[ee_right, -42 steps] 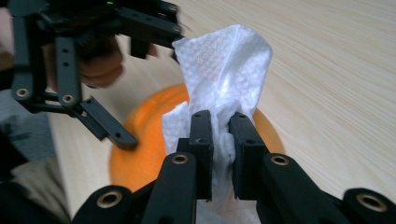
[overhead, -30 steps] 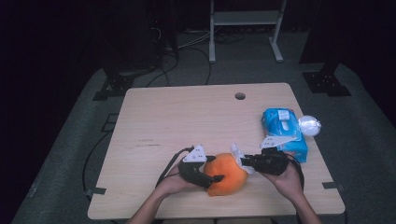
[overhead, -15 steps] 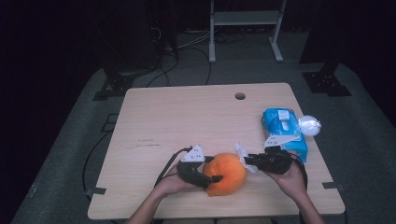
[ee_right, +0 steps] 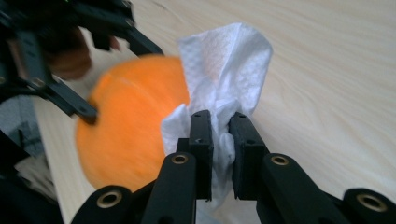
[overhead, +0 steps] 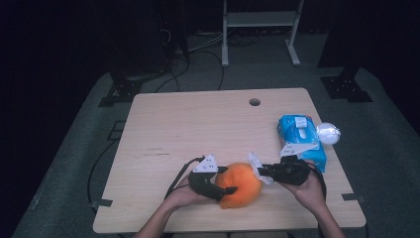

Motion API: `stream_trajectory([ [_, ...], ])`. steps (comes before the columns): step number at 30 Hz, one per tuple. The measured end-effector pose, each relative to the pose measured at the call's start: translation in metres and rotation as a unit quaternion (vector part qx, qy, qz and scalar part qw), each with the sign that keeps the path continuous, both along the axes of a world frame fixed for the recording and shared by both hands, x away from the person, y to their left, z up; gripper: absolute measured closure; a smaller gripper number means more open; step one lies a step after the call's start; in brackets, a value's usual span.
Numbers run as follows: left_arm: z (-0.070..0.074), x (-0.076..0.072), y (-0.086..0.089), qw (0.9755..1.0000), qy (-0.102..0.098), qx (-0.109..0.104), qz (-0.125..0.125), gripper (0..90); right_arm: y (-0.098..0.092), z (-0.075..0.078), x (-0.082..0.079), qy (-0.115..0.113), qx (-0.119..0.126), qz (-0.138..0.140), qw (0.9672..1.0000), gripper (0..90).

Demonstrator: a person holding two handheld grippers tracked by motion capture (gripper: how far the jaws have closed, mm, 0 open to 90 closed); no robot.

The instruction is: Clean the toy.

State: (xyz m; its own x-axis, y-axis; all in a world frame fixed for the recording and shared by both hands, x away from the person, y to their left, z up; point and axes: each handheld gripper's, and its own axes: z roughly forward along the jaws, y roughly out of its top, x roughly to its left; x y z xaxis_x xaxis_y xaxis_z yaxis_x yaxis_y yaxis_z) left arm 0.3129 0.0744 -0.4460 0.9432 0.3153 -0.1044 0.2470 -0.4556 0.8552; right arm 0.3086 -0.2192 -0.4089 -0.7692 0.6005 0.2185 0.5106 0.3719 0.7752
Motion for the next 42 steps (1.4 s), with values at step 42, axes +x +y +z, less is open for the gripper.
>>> stream_trajectory([
  [42, 0.014, -0.006, -0.008, 0.9975, -0.058, 0.001, 0.04, 38.8, 0.026, 0.006, -0.013, -0.05, -0.014, 0.014, 0.9985, 79.8],
])
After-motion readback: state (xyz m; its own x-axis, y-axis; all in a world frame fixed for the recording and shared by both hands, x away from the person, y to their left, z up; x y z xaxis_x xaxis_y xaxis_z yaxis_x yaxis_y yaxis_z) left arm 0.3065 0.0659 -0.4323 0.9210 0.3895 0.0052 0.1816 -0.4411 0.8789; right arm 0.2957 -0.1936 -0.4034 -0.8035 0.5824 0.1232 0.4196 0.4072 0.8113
